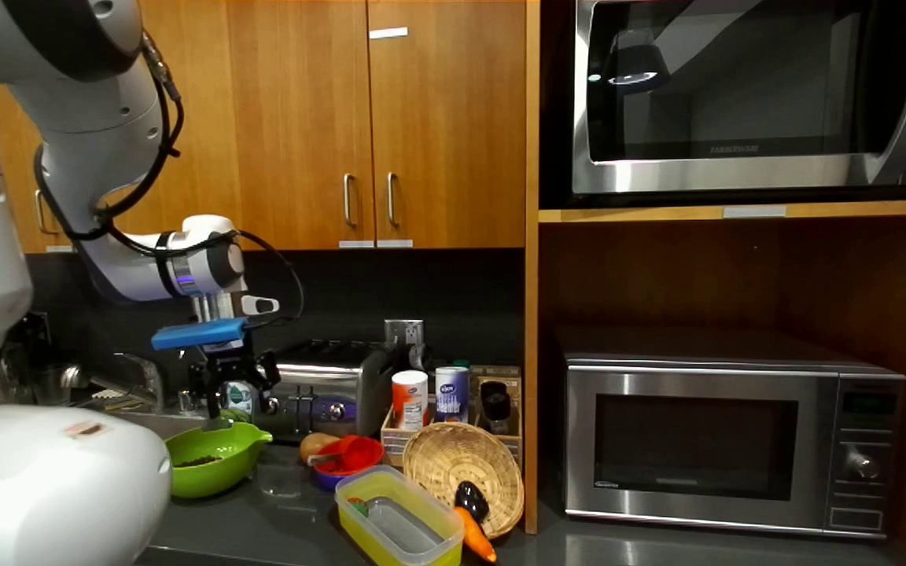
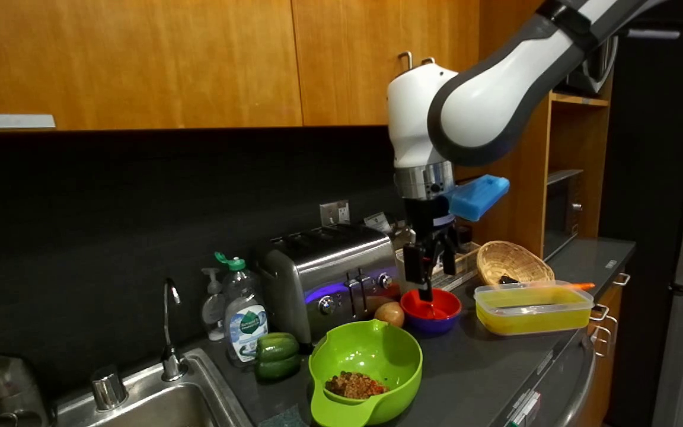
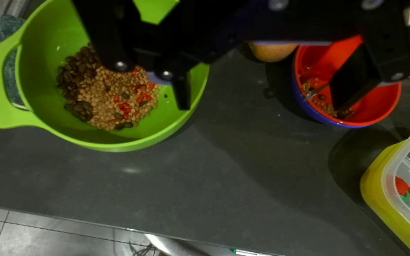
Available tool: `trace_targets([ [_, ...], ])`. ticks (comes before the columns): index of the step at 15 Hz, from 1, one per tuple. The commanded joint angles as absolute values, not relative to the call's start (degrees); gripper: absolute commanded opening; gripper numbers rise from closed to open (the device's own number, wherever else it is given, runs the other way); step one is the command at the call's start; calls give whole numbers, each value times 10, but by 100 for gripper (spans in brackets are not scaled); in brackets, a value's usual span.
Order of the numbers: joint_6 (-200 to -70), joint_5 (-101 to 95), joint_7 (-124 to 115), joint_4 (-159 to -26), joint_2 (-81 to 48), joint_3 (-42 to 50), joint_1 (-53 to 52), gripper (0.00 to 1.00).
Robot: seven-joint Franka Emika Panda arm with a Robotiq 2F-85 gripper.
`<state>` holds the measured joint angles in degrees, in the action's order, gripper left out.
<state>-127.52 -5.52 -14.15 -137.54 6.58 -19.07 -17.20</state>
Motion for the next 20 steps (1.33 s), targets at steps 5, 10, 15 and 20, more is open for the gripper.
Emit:
trace_targets([
  [5,-1263,-61,-156,-1379,73,-196,-174,100],
  [10,-1251,-45,-149,-1360,63,-194,-176,100],
  [15,-1176,-44,-117,-1265,50,-183,-167,100],
  [20,-1048,-32,-74,-1128,28,-164,-152,100],
])
